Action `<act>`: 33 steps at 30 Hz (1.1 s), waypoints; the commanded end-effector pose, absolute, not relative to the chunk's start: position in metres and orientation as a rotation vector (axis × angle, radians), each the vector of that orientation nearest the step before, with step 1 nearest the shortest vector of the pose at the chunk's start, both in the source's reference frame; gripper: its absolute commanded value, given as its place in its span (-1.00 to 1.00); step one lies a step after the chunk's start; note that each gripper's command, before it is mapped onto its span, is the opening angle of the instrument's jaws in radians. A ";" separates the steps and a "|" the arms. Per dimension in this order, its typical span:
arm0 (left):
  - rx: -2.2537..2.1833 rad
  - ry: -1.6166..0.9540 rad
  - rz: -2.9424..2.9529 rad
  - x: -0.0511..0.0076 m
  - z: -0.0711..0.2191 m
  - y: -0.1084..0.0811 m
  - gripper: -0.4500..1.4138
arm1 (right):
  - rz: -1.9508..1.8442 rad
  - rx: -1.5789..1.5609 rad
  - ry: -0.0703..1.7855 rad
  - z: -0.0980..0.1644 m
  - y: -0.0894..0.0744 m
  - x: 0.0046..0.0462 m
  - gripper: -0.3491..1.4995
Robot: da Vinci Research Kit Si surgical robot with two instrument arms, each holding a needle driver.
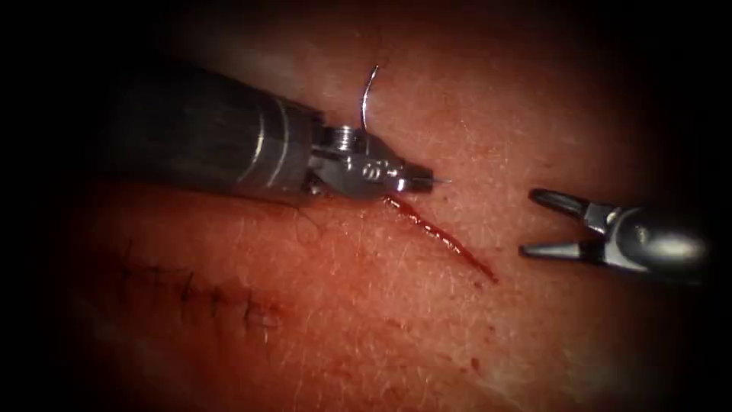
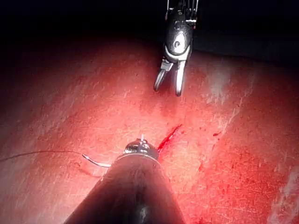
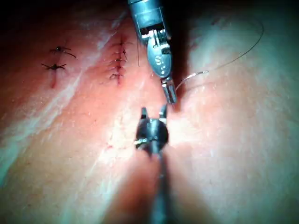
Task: Wound Closure
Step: Pick up the needle near the tip with the left gripper, then pass the needle to the right gripper
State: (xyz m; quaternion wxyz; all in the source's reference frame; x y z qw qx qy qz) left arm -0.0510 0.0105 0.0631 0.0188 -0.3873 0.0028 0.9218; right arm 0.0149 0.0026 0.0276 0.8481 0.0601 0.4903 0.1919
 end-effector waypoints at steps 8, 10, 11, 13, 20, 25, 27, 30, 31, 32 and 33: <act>-1.761 0.057 2.778 -0.0488 0.061 0.007 -1.00 | 0.516 0.203 1.067 0.029 0.004 0.0165 -0.17; -1.868 0.068 2.736 -0.0476 0.061 0.007 -1.00 | 0.535 0.222 1.068 0.029 0.004 0.0165 -0.17; -1.956 0.077 2.689 -0.0469 0.061 0.007 -1.00 | 0.564 0.249 1.087 0.029 0.004 0.0165 -0.19; -2.095 0.115 2.600 -0.0461 0.061 0.007 -1.00 | 0.618 0.316 1.134 0.030 0.005 0.0169 -0.19; -2.326 0.125 2.476 -0.0458 0.061 0.006 -1.00 | 0.782 0.530 1.249 0.030 0.005 0.0196 -0.21; -2.391 0.109 2.439 -0.0459 0.061 0.005 -1.00 | 0.804 0.562 1.256 0.030 0.005 0.0213 -0.21; -2.417 0.113 2.435 -0.0459 0.061 0.005 -1.00 | 0.817 0.565 1.253 0.031 0.006 0.0218 -0.21; -2.459 0.125 2.431 -0.0460 0.060 0.005 -1.00 | 0.844 0.577 1.251 0.031 0.006 0.0223 -0.19; -2.469 0.129 2.430 -0.0460 0.060 0.005 -1.00 | 0.849 0.579 1.253 0.032 0.006 0.0224 -0.17; -2.469 0.129 2.430 -0.0460 0.060 0.005 -1.00 | 0.849 0.579 1.253 0.032 0.006 0.0224 -0.17; -2.486 0.141 2.426 -0.0460 0.060 0.005 -1.00 | 0.877 0.598 1.263 0.032 0.006 0.0225 -0.08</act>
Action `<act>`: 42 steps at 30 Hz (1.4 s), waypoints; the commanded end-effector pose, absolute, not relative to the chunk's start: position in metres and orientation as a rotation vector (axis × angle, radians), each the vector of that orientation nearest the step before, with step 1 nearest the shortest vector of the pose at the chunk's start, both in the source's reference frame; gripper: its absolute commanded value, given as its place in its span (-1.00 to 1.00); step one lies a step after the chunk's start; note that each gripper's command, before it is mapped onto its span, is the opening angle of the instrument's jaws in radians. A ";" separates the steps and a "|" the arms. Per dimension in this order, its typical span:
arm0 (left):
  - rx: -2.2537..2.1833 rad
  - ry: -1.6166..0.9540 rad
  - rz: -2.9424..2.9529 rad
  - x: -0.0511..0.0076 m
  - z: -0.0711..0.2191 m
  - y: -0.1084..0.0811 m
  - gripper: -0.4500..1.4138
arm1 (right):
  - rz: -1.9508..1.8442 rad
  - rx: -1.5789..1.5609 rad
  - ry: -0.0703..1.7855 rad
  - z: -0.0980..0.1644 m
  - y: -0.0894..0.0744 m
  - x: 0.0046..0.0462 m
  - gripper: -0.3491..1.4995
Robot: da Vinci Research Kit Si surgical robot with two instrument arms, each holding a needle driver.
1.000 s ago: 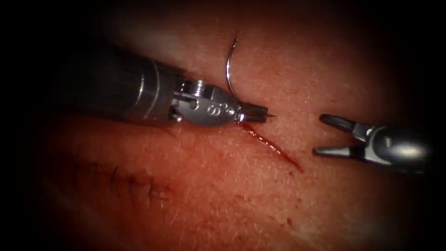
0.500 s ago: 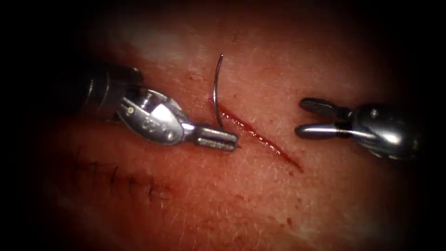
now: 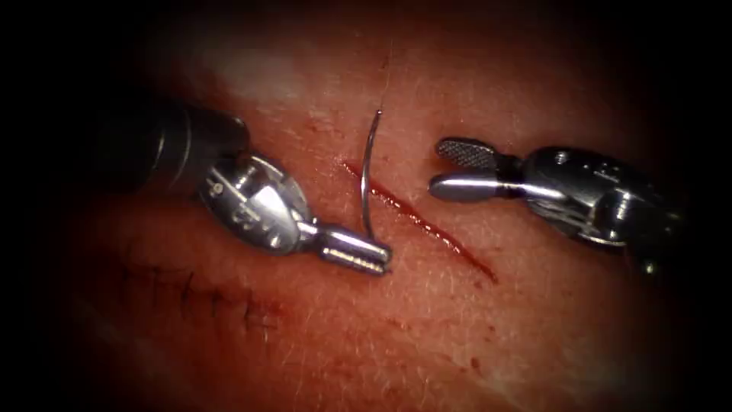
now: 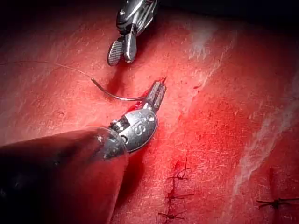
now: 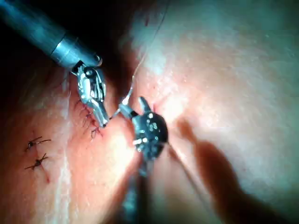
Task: Wound Closure
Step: Pass the needle to the right gripper
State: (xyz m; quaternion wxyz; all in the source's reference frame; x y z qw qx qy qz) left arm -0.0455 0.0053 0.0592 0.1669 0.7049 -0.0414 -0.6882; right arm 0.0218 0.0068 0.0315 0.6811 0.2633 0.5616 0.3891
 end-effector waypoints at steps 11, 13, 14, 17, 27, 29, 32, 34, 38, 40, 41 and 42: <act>2.007 -0.146 -1.896 -0.0461 0.059 0.005 -1.00 | 0.908 0.714 1.295 0.033 0.006 0.0246 0.12; 2.003 -0.155 -1.884 -0.0462 0.059 0.005 -1.00 | 0.913 0.724 1.297 0.033 0.006 0.0248 0.12; 2.003 -0.155 -1.884 -0.0462 0.059 0.005 -1.00 | 0.913 0.724 1.297 0.033 0.006 0.0248 0.12; 2.003 -0.157 -1.875 -0.0462 0.059 0.004 -1.00 | 0.923 0.730 1.301 0.033 0.006 0.0250 0.12; 2.005 -0.170 -1.838 -0.0465 0.058 0.004 -1.00 | 0.920 0.807 1.312 0.034 0.005 0.0266 0.12; 2.007 -0.167 -1.834 -0.0465 0.058 0.004 -1.00 | 0.914 0.824 1.325 0.034 0.005 0.0269 0.12; 2.005 -0.170 -1.838 -0.0465 0.058 0.004 -1.00 | 0.911 0.834 1.332 0.034 0.005 0.0273 0.10; 2.005 -0.170 -1.838 -0.0465 0.058 0.004 -1.00 | 0.912 0.835 1.335 0.033 0.005 0.0275 0.10; 2.005 -0.170 -1.837 -0.0466 0.057 0.004 -1.00 | 0.918 0.830 1.337 0.033 0.005 0.0277 0.10; 2.006 -0.170 -1.837 -0.0467 0.057 0.004 -1.00 | 0.922 0.826 1.340 0.033 0.005 0.0278 0.08; 2.006 -0.170 -1.837 -0.0467 0.057 0.004 -1.00 | 0.922 0.826 1.340 0.033 0.005 0.0278 0.08; 2.006 -0.170 -1.836 -0.0467 0.057 0.004 -1.00 | 0.923 0.826 1.340 0.033 0.005 0.0279 0.08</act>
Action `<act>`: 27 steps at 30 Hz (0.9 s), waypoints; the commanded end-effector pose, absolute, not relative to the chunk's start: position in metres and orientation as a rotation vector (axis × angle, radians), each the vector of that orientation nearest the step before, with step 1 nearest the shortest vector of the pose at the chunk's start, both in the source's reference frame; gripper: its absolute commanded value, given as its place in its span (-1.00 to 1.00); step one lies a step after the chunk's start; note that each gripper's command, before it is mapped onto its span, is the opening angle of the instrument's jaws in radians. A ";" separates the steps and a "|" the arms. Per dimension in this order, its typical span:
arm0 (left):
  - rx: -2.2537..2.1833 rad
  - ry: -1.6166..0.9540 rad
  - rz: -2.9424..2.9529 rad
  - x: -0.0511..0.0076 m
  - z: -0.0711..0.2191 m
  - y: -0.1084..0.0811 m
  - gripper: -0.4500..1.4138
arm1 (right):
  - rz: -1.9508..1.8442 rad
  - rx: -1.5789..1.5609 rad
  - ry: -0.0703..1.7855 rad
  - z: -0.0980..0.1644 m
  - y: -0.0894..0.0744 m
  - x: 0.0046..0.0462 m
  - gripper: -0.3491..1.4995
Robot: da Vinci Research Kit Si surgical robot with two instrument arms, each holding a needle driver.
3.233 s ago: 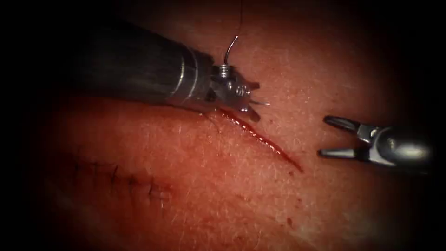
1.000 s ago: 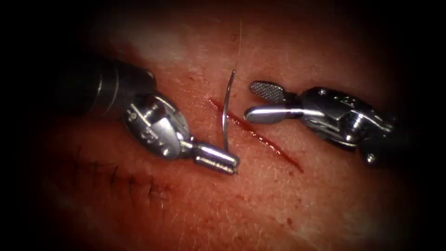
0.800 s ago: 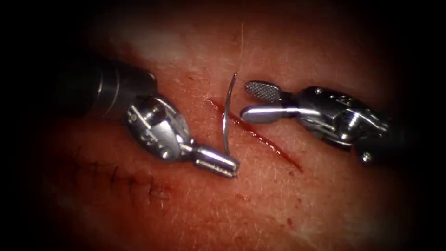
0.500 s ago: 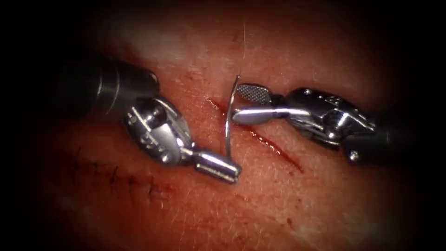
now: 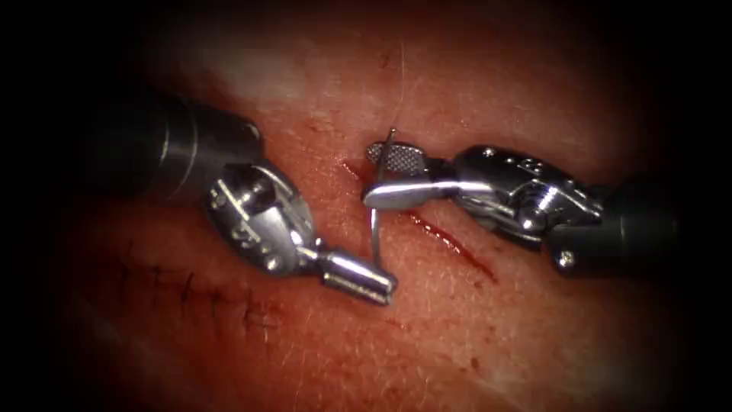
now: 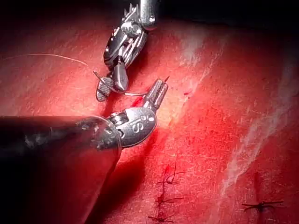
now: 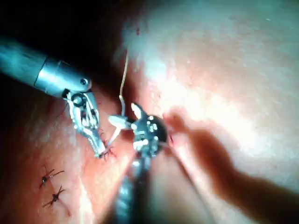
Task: Wound Closure
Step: Pass the needle to the right gripper
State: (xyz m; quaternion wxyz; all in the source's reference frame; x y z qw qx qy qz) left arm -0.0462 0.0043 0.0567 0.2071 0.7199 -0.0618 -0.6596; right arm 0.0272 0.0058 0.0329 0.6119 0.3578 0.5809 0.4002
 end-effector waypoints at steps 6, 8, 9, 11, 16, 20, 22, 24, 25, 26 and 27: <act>2.005 -0.171 -1.838 -0.0469 0.057 0.004 -1.00 | 0.931 0.826 1.342 0.033 0.005 0.0284 -0.10; 2.004 -0.173 -1.841 -0.0468 0.057 0.004 -1.00 | 0.931 0.836 1.341 0.033 0.005 0.0286 -0.17; 2.004 -0.173 -1.841 -0.0468 0.057 0.004 -1.00 | 0.935 0.841 1.339 0.033 0.005 0.0286 -0.17; 2.004 -0.173 -1.841 -0.0468 0.057 0.004 -1.00 | 0.933 0.842 1.340 0.033 0.005 0.0286 -0.24; 2.004 -0.172 -1.841 -0.0468 0.057 0.004 -1.00 | 0.928 0.847 1.340 0.033 0.005 0.0287 -0.55; 2.003 -0.174 -1.844 -0.0468 0.057 0.004 -1.00 | 0.916 0.861 1.345 0.033 0.005 0.0286 -1.00; 2.014 -0.153 -1.883 -0.0468 0.057 0.004 -1.00 | 0.923 0.865 1.343 0.033 0.005 0.0285 -1.00; 2.030 -0.134 -1.909 -0.0468 0.057 0.004 -0.75 | 0.928 0.860 1.342 0.033 0.005 0.0285 -1.00; 2.056 -0.090 -1.948 -0.0468 0.057 0.004 -0.04 | 0.931 0.859 1.341 0.033 0.005 0.0284 -1.00; 2.087 -0.029 -1.990 -0.0467 0.057 0.004 0.41 | 0.934 0.840 1.343 0.033 0.006 0.0281 -1.00; 2.087 -0.029 -1.990 -0.0467 0.057 0.004 0.41 | 0.934 0.840 1.343 0.033 0.006 0.0281 -1.00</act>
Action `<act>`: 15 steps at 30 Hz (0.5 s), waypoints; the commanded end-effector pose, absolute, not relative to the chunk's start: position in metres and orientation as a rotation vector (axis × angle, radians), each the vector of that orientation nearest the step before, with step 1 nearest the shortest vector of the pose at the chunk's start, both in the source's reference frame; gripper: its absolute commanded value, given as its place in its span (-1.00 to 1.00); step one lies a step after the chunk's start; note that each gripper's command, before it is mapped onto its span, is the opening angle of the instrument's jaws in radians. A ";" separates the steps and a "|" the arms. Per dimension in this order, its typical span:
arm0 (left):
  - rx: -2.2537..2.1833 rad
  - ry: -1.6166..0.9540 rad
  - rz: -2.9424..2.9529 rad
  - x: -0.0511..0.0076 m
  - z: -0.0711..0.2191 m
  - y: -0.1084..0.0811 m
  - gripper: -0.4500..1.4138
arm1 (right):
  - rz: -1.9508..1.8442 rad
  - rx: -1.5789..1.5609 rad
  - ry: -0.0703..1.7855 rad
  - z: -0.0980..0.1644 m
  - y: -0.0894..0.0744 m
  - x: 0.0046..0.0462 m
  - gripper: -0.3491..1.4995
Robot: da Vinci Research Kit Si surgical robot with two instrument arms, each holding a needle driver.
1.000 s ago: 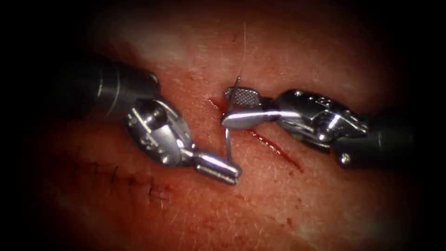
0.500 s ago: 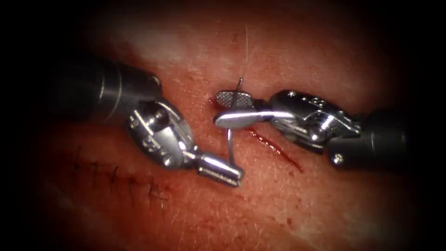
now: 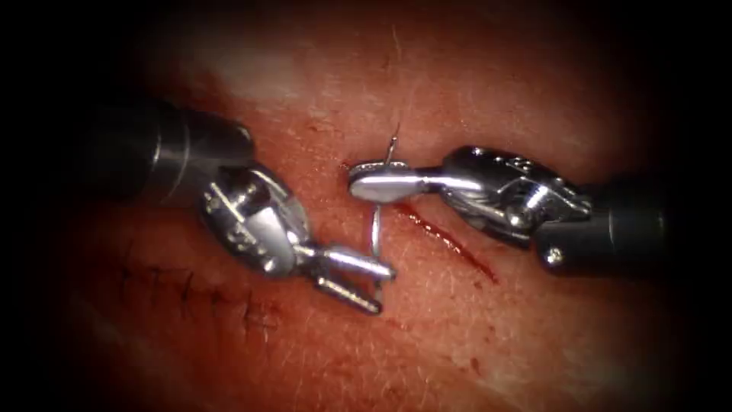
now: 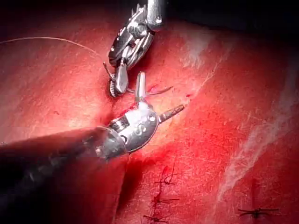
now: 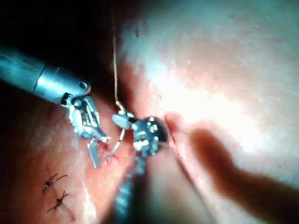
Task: Wound Closure
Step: Pass the needle to the right gripper
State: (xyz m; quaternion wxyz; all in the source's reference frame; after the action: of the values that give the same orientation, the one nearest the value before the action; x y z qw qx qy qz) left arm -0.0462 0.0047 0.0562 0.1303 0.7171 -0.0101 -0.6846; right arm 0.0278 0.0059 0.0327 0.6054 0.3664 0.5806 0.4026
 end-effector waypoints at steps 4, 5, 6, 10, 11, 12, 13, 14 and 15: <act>2.152 0.146 -2.102 -0.0464 0.057 0.004 0.75 | 0.915 0.698 1.355 0.033 0.007 0.0269 -1.00; 2.157 0.161 -2.118 -0.0463 0.057 0.004 0.75 | 0.910 0.660 1.356 0.033 0.007 0.0266 -1.00; 2.166 0.190 -2.140 -0.0462 0.057 0.004 0.75 | 0.899 0.609 1.353 0.032 0.007 0.0263 -1.00; 2.196 0.283 -2.209 -0.0458 0.057 0.004 0.66 | 0.825 0.429 1.313 0.032 0.008 0.0255 -1.00; 2.207 0.319 -2.234 -0.0458 0.057 0.004 0.60 | 0.806 0.394 1.304 0.032 0.008 0.0254 -1.00; 2.213 0.338 -2.258 -0.0457 0.057 0.005 0.51 | 0.793 0.363 1.298 0.032 0.008 0.0254 -1.00; 2.224 0.373 -2.310 -0.0457 0.057 0.005 0.41 | 0.757 0.292 1.283 0.032 0.008 0.0254 -1.00; 2.229 0.386 -2.341 -0.0456 0.057 0.005 0.35 | 0.743 0.261 1.274 0.032 0.008 0.0255 -1.00; 2.229 0.386 -2.341 -0.0456 0.057 0.005 0.35 | 0.743 0.261 1.274 0.032 0.008 0.0255 -1.00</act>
State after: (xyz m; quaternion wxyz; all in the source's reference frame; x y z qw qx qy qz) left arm -0.0451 0.0054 0.0566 -0.0830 0.6737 0.1164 -0.7250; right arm 0.0252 0.0085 0.0309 0.7453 0.0903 0.5717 0.3310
